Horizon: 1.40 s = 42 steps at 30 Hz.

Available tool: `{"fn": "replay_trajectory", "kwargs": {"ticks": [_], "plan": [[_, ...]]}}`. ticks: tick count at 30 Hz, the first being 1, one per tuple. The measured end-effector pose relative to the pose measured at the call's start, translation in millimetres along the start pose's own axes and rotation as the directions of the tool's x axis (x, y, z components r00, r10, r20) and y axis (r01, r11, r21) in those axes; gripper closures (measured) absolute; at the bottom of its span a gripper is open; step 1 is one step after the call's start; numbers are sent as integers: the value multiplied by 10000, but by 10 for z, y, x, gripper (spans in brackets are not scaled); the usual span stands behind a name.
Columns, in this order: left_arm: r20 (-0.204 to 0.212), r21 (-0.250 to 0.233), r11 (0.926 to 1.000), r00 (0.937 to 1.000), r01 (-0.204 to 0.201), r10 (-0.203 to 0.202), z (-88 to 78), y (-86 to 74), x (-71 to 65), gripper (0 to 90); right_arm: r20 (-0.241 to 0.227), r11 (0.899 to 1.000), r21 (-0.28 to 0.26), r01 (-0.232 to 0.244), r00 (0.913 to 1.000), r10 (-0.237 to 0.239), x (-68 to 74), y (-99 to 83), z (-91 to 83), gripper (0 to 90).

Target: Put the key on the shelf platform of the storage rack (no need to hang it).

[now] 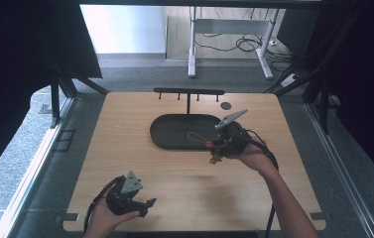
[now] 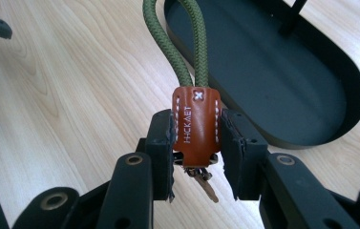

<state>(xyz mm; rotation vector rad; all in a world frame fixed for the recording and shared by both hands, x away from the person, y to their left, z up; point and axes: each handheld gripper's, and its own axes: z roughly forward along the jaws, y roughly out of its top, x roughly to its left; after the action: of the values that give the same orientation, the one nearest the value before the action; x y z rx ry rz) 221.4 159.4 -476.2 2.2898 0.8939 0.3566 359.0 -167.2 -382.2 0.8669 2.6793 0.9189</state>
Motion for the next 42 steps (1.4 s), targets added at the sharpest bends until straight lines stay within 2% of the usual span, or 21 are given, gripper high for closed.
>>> {"fn": "replay_trajectory", "kwargs": {"ticks": [23, 42], "plan": [[-8, -9, 10000, 10000, -5, 5, -2, -3, 7, 200, 103, 10000, -50, -68, 9999, 68, -133, 155, 25, 668], [-5, -16, 10000, 10000, 19, -19, -6, -8, 17, 200, 98, 9998, -119, -158, 9998, 159, -251, 319, 113, 668]]}}
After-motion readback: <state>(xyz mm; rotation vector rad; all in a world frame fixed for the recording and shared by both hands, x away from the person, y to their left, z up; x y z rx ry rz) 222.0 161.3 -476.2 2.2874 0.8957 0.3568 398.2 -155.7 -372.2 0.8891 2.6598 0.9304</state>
